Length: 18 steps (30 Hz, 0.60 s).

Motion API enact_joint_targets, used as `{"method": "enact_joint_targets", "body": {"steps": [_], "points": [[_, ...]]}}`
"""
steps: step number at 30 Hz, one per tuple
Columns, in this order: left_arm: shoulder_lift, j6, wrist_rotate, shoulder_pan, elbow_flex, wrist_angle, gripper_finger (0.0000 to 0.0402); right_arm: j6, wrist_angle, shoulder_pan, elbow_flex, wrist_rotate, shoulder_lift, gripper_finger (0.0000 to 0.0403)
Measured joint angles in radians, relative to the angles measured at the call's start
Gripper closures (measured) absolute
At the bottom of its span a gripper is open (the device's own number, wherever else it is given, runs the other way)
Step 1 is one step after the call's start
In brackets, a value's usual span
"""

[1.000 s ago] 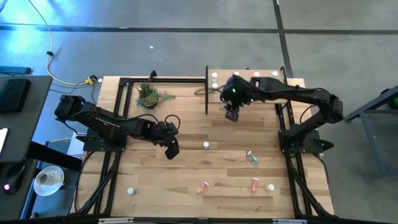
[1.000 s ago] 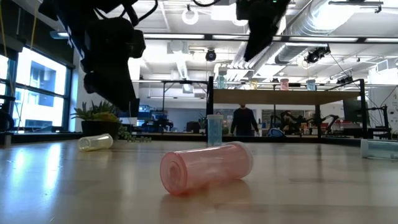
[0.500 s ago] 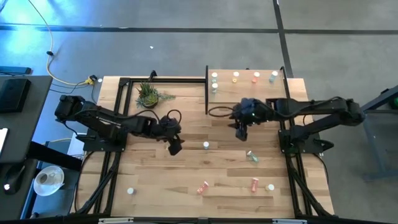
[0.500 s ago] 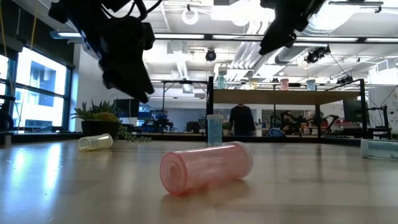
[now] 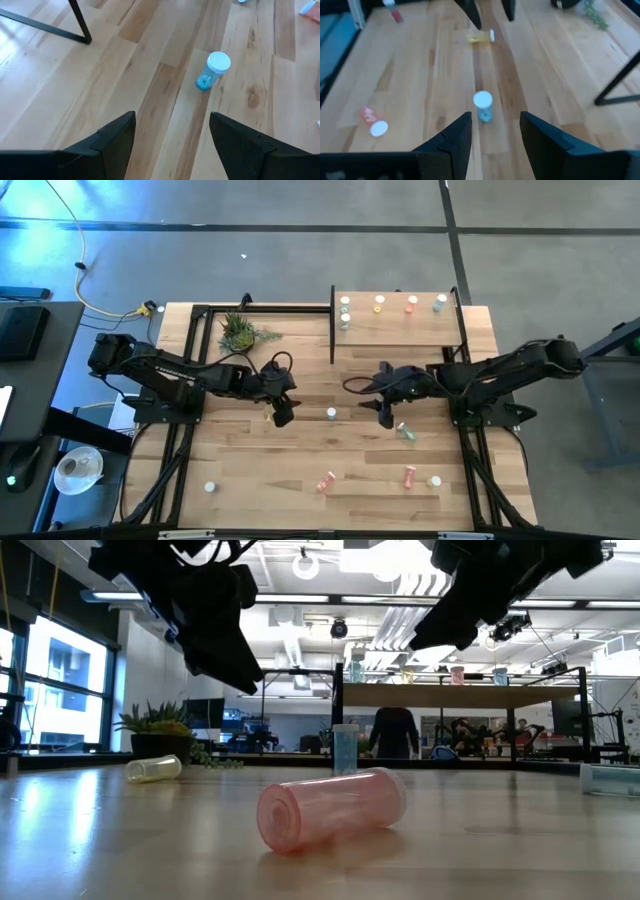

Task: Pick and place medicine bottles onto shelf by color
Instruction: Put the blue pill bottle aligned with the other blue pill bottle on the shelf

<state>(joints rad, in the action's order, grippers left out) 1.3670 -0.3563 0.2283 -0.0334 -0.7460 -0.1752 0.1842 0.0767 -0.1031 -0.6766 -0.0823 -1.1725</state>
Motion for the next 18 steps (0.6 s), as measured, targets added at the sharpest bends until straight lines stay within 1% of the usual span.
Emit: {"method": "enact_joint_targets", "body": {"steps": [3,10,15,18], "points": [[0.000,0.001,0.000,0.000,0.000,0.002,0.0158,0.041,-0.090,-0.002,0.045,0.000,0.000,0.0244],[0.000,0.020,0.030,0.000,0.000,0.009,0.0158,0.006,-0.175,-0.002,0.073,-0.003,-0.020,0.0244],[0.000,0.020,0.043,0.000,0.000,0.011,0.0158,-0.009,-0.260,-0.002,0.071,0.039,-0.098,0.0244],[0.000,0.020,0.045,0.000,0.000,0.017,0.0158,-0.009,-0.261,-0.002,0.060,0.048,-0.144,0.0244]]}}
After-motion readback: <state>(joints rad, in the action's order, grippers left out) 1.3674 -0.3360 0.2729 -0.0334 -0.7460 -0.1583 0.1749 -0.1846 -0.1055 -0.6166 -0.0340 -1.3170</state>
